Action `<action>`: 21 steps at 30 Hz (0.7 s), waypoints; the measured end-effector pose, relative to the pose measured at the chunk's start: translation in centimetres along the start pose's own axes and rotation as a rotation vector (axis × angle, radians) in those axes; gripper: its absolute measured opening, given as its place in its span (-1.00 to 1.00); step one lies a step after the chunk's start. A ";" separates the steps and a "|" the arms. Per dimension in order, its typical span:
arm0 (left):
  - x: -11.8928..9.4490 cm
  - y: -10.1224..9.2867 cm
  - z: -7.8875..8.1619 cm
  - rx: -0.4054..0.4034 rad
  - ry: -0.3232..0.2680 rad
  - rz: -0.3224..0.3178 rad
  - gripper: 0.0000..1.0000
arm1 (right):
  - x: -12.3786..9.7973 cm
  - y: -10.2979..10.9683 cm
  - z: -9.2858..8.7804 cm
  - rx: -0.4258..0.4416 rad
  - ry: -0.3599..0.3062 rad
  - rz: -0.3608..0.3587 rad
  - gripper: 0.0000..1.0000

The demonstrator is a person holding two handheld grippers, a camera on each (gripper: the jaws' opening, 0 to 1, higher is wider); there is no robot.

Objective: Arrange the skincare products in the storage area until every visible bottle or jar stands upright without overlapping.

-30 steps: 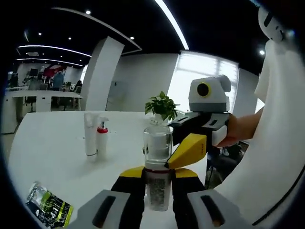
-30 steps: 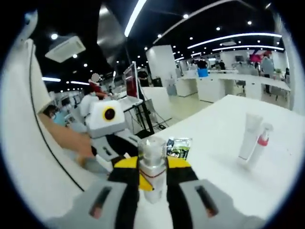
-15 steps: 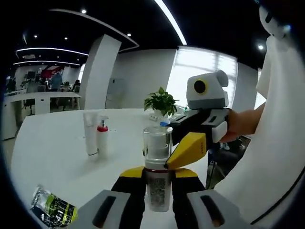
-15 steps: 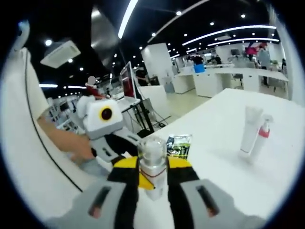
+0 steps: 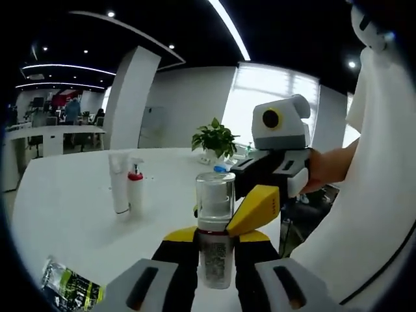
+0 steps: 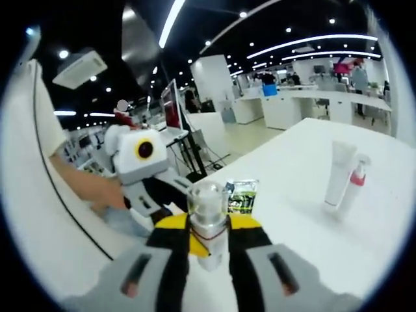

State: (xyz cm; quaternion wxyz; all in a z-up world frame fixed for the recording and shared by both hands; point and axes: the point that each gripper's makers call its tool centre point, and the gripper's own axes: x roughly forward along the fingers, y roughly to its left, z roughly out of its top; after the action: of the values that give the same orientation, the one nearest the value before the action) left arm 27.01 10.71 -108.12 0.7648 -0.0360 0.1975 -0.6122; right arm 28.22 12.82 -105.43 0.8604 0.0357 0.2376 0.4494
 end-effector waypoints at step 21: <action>-2.3 6.2 -1.6 -0.076 -0.007 0.222 -0.32 | 3.0 -5.8 0.5 -0.110 0.045 -0.121 -0.62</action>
State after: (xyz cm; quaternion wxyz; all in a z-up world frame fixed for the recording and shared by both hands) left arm 31.75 14.71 -110.82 0.8266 -0.0450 0.2205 -0.5158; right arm 34.31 11.79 -107.72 0.8810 -0.0360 0.2336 0.4098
